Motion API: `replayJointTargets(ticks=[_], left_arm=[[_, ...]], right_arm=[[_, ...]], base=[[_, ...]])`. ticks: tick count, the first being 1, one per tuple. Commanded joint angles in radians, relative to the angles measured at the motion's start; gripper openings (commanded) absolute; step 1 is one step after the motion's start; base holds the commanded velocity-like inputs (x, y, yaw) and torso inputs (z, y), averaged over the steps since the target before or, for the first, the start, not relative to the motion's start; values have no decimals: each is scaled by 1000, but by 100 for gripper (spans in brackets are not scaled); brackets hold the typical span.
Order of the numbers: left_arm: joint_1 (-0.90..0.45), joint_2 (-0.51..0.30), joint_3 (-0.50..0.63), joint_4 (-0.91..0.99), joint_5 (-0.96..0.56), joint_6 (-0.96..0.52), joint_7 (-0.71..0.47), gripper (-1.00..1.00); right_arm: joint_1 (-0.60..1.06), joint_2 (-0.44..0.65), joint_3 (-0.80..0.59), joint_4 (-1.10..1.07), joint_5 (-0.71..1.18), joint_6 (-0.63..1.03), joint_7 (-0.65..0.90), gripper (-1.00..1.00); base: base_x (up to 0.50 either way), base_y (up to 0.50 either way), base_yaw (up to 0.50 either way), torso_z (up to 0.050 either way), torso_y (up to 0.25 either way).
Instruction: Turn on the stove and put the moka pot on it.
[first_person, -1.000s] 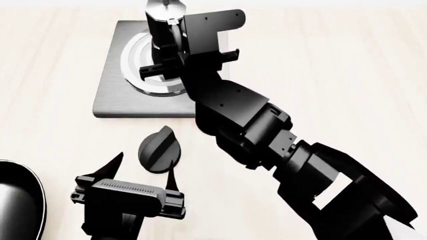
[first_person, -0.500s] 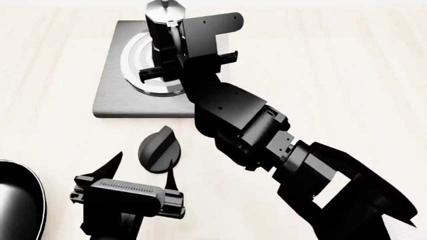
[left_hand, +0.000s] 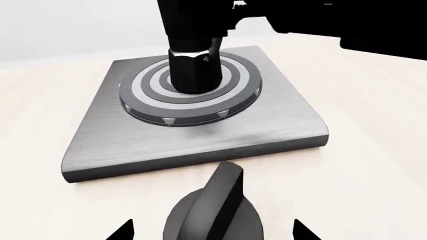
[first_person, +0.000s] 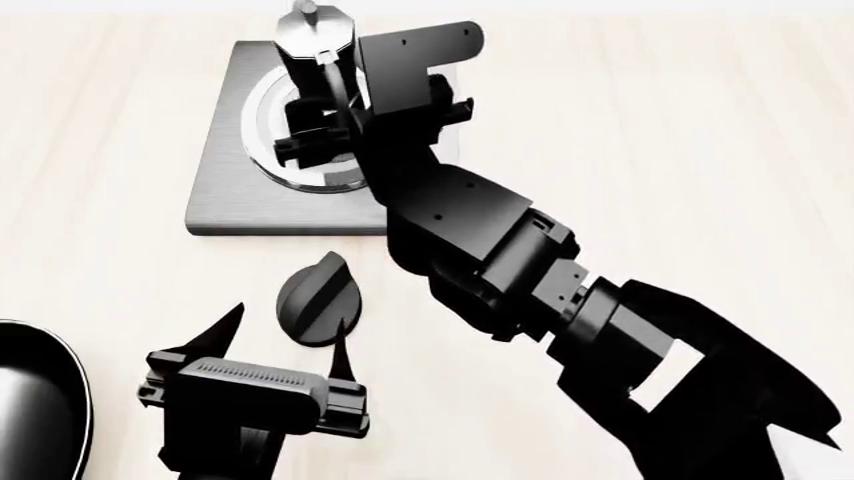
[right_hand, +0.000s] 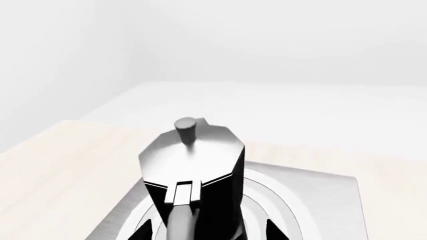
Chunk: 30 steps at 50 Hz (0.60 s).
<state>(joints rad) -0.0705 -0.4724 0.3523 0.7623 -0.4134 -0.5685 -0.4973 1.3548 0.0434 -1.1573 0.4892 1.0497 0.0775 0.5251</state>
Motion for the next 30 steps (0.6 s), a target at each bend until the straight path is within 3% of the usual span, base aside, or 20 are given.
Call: replayJointTargets(ticks=[1, 16, 30], left_arm=[[0, 17, -21, -2, 3, -4, 31, 100], [-2, 15, -15, -7, 3, 2, 30, 100], [-4, 14, -1, -9, 10, 2, 26, 100]], right_arm=[[6, -11, 11, -14, -13, -1, -16, 100], [-5, 11, -3, -46, -6, -9, -1, 100], [-23, 136, -1, -261, 7, 10, 76, 100]], base=[[0, 0, 0, 0, 0], [0, 0, 0, 0, 0], [0, 0, 0, 0, 0]])
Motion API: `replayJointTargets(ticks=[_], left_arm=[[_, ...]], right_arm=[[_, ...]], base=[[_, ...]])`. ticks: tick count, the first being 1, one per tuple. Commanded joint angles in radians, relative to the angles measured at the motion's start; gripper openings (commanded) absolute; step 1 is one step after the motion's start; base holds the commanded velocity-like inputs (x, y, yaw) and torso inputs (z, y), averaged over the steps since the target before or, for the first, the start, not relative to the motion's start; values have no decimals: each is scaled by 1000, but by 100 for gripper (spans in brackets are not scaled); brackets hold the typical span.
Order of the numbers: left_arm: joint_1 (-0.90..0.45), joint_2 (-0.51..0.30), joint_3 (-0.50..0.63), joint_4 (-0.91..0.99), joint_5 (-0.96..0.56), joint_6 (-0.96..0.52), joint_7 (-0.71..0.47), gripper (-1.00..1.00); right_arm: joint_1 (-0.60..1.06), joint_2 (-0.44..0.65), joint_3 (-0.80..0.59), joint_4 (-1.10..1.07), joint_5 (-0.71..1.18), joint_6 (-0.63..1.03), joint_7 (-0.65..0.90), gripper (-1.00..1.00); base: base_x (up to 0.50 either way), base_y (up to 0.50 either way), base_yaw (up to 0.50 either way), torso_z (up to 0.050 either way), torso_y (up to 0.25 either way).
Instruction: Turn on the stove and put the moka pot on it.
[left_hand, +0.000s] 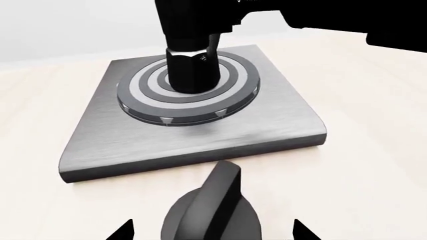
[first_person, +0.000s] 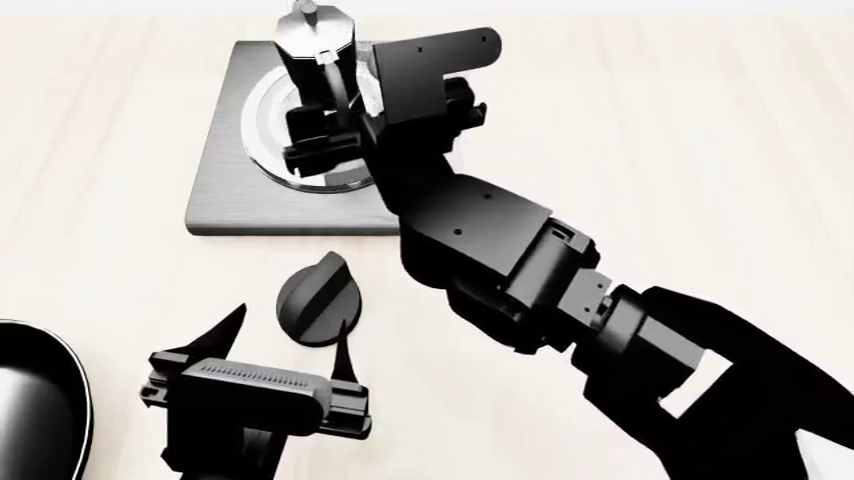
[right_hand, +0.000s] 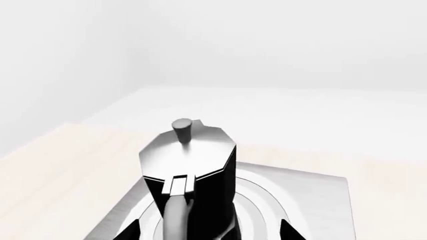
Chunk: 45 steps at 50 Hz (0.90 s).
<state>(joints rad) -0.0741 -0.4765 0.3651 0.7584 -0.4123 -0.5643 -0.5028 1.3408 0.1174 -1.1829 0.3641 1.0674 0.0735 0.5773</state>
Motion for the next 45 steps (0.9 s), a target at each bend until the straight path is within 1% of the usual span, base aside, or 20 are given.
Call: replayJointTargets(ticks=[1, 16, 30, 36, 45], left_arm=[[0, 17, -14, -2, 9, -4, 30, 100], [1, 17, -5, -16, 15, 7, 29, 100], [0, 14, 1, -14, 18, 6, 23, 100], [-3, 15, 5, -11, 18, -2, 17, 100], [-1, 10, -4, -7, 16, 0, 10, 100]], right_arm=[[-12, 81, 21, -167, -16, 16, 33, 100], [-46, 256, 21, -409, -17, 33, 112, 100], [-86, 391, 25, -619, -28, 33, 192, 100], [-131, 478, 27, -753, -44, 21, 259, 100], [-215, 587, 36, -889, -83, -25, 347, 100]], base=[[0, 0, 0, 0, 0], [0, 0, 0, 0, 0], [0, 0, 0, 0, 0], [0, 0, 0, 0, 0], [0, 0, 0, 0, 0]])
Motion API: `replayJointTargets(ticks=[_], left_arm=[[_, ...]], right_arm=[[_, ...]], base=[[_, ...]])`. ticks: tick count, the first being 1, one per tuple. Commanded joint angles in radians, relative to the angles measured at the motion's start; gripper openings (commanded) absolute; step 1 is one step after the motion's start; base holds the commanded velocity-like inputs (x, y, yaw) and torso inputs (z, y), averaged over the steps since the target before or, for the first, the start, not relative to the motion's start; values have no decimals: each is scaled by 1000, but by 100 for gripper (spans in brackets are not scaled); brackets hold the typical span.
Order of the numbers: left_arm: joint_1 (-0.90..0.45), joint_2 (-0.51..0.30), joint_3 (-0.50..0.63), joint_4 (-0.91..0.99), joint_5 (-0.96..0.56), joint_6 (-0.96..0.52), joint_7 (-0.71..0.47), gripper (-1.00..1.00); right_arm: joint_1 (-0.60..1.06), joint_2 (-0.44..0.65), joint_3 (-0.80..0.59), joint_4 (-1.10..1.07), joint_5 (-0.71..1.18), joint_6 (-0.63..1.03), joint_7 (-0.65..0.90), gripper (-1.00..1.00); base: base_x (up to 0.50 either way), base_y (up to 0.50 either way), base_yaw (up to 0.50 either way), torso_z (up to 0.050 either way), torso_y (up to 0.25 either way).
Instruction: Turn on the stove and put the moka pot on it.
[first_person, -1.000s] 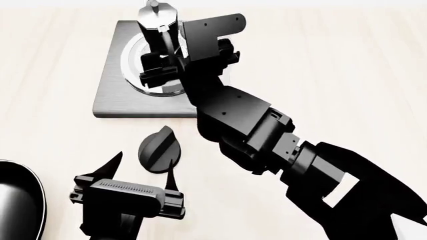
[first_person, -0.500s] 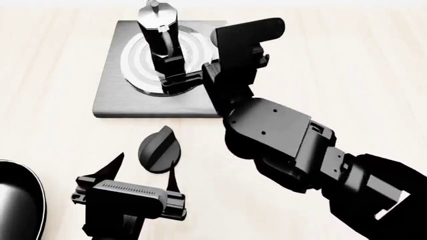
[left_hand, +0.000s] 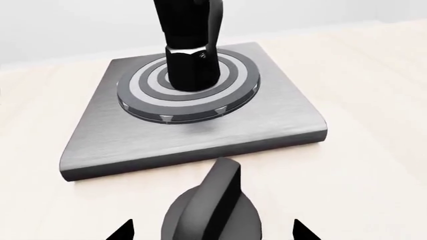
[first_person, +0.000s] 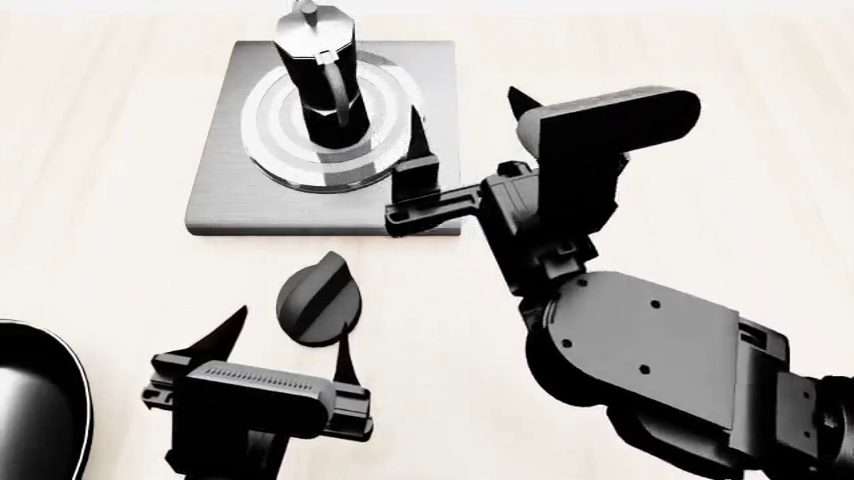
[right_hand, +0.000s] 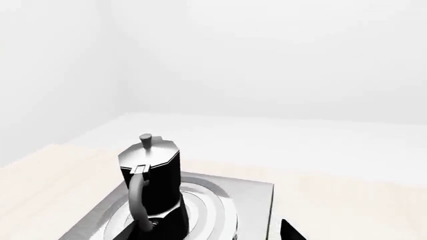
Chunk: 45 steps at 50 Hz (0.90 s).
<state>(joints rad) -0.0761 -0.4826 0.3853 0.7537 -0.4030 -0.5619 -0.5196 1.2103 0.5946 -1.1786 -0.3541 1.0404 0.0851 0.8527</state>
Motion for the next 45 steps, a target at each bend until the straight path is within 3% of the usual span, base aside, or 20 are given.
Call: replayJointTargets(ticks=[1, 16, 33, 45], left_arm=[[2, 16, -23, -1, 7, -3, 26, 100], [5, 10, -15, 14, 16, -11, 11, 100], [6, 6, -23, 23, 19, -2, -1, 100], [10, 15, -75, 11, 41, 137, 0, 100]], right_arm=[[-112, 128, 29, -189, -72, -53, 82, 100], [-316, 268, -3, -299, -224, -171, 160, 100], [-437, 327, -24, -367, -399, -187, 306, 100], [-455, 345, -11, -362, -457, -147, 387, 100]], base=[[0, 0, 0, 0, 0], [0, 0, 0, 0, 0], [0, 0, 0, 0, 0], [0, 0, 0, 0, 0]])
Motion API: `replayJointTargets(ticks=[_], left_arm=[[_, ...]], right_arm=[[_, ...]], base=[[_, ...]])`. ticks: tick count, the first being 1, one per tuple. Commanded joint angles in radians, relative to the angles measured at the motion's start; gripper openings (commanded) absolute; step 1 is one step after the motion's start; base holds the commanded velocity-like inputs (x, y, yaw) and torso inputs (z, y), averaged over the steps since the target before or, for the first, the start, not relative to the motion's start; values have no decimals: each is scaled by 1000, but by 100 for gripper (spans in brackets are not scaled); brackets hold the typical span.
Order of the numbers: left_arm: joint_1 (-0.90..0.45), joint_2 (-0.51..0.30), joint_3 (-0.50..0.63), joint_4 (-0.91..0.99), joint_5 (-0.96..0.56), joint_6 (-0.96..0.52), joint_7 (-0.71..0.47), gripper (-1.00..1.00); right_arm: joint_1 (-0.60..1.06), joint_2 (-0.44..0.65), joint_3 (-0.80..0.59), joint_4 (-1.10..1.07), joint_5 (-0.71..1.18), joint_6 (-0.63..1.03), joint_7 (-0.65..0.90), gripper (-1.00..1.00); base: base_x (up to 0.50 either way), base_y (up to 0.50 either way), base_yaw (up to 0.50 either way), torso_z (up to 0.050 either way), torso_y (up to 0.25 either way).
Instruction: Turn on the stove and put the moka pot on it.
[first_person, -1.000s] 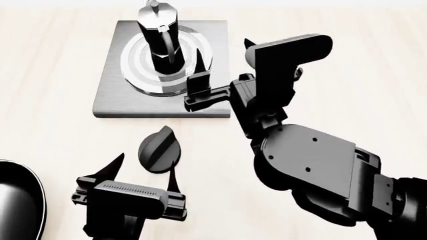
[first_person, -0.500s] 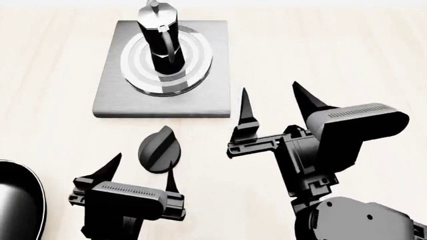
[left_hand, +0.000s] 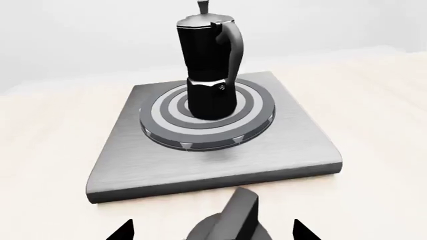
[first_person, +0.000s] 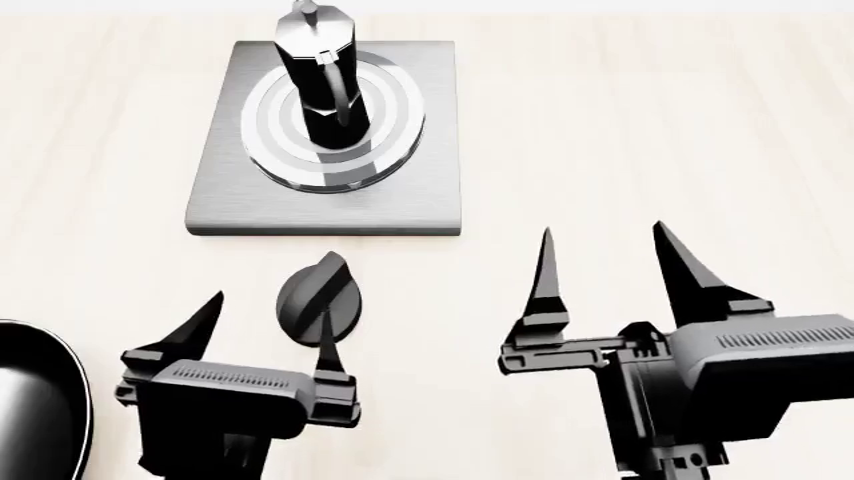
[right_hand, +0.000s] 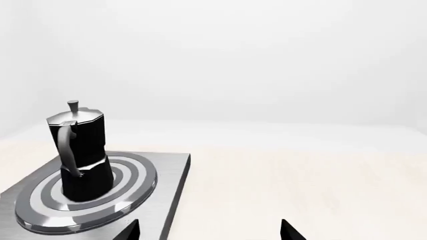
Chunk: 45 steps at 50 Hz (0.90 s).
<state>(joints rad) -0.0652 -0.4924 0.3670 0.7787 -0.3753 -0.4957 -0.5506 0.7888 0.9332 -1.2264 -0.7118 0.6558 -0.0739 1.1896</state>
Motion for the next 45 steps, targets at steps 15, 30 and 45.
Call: replayJointTargets(ticks=[15, 30, 45], left_arm=[[37, 2, -233, 1, -48, 147, -13, 100], [126, -50, -461, 91, -151, 179, -72, 100], [245, -62, -644, 117, -208, 255, -85, 100]], right_arm=[[-52, 79, 86, -56, -104, -15, 135, 100], [-110, 269, 154, -126, -110, -136, 232, 100], [-328, 536, 347, -162, -128, -342, 381, 100]], base=[[0, 0, 0, 0, 0], [0, 0, 0, 0, 0], [0, 0, 0, 0, 0]])
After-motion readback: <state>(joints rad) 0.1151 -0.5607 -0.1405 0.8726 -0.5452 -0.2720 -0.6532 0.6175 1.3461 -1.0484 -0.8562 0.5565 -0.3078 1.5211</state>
